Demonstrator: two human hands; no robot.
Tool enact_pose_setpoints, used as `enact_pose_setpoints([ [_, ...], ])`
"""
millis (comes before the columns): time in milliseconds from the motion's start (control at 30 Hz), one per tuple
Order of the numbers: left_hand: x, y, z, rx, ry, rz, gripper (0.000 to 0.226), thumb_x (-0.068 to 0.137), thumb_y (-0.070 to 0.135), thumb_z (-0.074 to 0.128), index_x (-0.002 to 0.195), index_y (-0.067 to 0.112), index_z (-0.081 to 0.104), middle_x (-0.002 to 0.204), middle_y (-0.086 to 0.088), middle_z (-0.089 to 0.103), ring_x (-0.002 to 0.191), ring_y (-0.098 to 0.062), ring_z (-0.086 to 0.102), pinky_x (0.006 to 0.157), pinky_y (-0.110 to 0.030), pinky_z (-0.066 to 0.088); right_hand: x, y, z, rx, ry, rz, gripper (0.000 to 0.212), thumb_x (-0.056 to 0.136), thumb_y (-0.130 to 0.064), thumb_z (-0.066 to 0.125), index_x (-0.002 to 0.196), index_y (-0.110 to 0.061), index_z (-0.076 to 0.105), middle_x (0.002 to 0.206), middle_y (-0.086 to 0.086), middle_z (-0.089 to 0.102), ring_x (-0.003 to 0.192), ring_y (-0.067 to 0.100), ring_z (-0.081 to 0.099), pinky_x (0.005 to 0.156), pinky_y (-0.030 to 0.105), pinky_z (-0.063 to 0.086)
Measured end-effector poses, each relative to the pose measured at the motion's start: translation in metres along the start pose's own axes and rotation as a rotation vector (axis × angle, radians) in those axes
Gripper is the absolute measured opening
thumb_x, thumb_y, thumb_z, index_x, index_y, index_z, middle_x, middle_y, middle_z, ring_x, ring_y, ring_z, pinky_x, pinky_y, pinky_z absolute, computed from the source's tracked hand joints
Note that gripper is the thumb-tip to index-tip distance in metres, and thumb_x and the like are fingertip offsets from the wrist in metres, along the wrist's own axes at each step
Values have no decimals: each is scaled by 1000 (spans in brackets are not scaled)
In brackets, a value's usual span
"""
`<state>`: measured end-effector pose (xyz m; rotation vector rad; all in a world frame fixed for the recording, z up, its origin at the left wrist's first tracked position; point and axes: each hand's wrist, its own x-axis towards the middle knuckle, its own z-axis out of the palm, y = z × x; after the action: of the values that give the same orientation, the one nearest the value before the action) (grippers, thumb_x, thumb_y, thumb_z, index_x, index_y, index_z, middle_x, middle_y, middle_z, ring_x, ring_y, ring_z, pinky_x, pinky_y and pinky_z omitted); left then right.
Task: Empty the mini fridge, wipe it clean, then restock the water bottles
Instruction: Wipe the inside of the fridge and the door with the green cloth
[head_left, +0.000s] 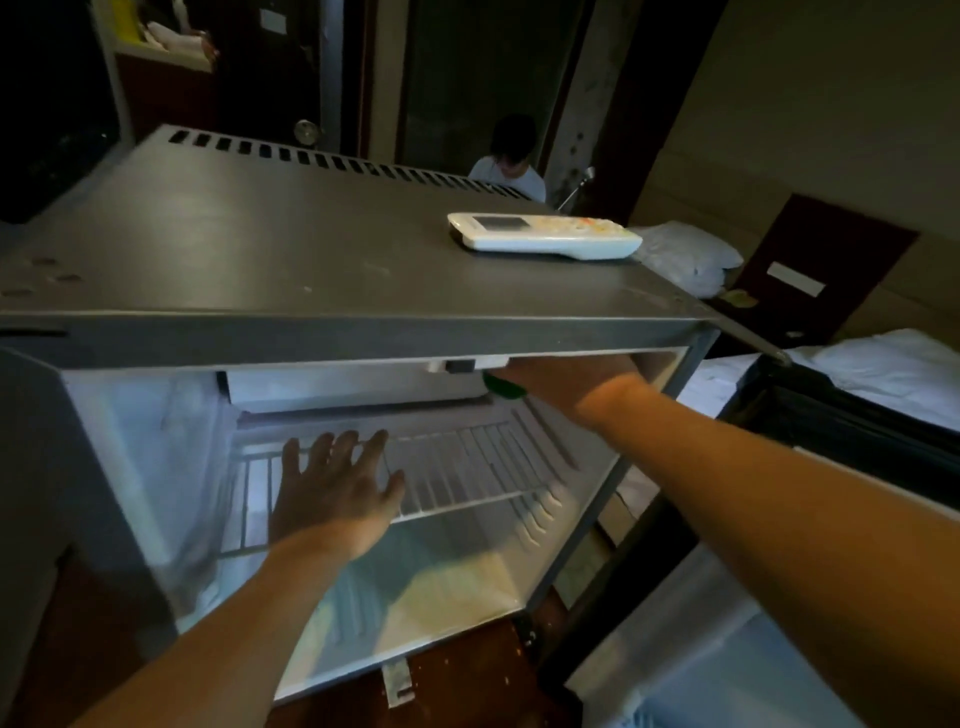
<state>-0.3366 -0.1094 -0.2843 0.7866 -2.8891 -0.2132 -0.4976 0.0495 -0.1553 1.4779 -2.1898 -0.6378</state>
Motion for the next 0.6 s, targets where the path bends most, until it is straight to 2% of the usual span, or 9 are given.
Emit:
enact_pose_setpoints([
  [33,0,1,1,7,15,-3,66,89,63,18,149,38,20,155,4,28,143,-19,20,116,-50,4,1,0,-1,-32,-14,125,53,90,-46,55,138,-26,46,141,16,46,128,41,45,106,57,36],
  [100,-1,2,2,19,38,-10,68,86,64,15,148,38,23,154,5,31,142,-18,23,116,-50,5,-12,-20,8,-113,-4,209,43,88,-38,57,129,-26,59,133,25,49,111,48,56,88,62,49],
  [200,-1,1,0,-2,-10,-17,63,91,61,21,150,39,19,156,7,25,144,-17,18,117,-48,2,-59,-66,24,-122,-28,8,45,86,-20,32,113,-31,67,124,27,56,102,50,60,83,58,52],
  [267,-3,3,-3,-3,8,-12,62,92,61,22,150,39,18,156,7,25,144,-16,18,117,-48,2,-72,-64,19,-87,8,-48,36,84,-22,41,102,-35,69,112,21,66,93,44,64,76,51,54],
  [333,-4,2,-4,-5,5,-7,62,92,61,24,150,38,19,155,7,27,143,-17,19,117,-48,3,-54,-41,11,-79,228,-48,28,79,-26,65,106,-33,67,109,18,66,89,42,63,72,49,55],
  [433,-2,1,-2,12,7,-10,62,92,60,24,150,38,18,155,6,27,143,-18,19,116,-48,4,-30,-12,-45,36,485,229,51,71,-36,81,113,-13,62,111,20,64,99,39,62,80,46,55],
  [500,0,1,0,20,6,-12,62,92,60,25,149,38,19,154,6,29,142,-18,21,116,-48,6,-33,-15,-49,45,266,251,53,92,-48,54,125,-8,59,127,19,59,119,34,56,98,41,47],
  [533,0,2,1,20,11,-14,62,91,60,25,149,38,20,153,7,30,142,-17,22,116,-48,6,-41,-22,-45,84,235,187,59,94,-55,39,132,-13,56,133,17,56,123,34,53,101,46,45],
  [600,0,1,1,17,15,-18,62,91,61,24,149,39,19,152,9,31,141,-15,22,117,-47,5,-60,-53,-16,88,75,134,38,86,-37,54,122,-31,64,123,20,62,107,43,61,82,53,55],
])
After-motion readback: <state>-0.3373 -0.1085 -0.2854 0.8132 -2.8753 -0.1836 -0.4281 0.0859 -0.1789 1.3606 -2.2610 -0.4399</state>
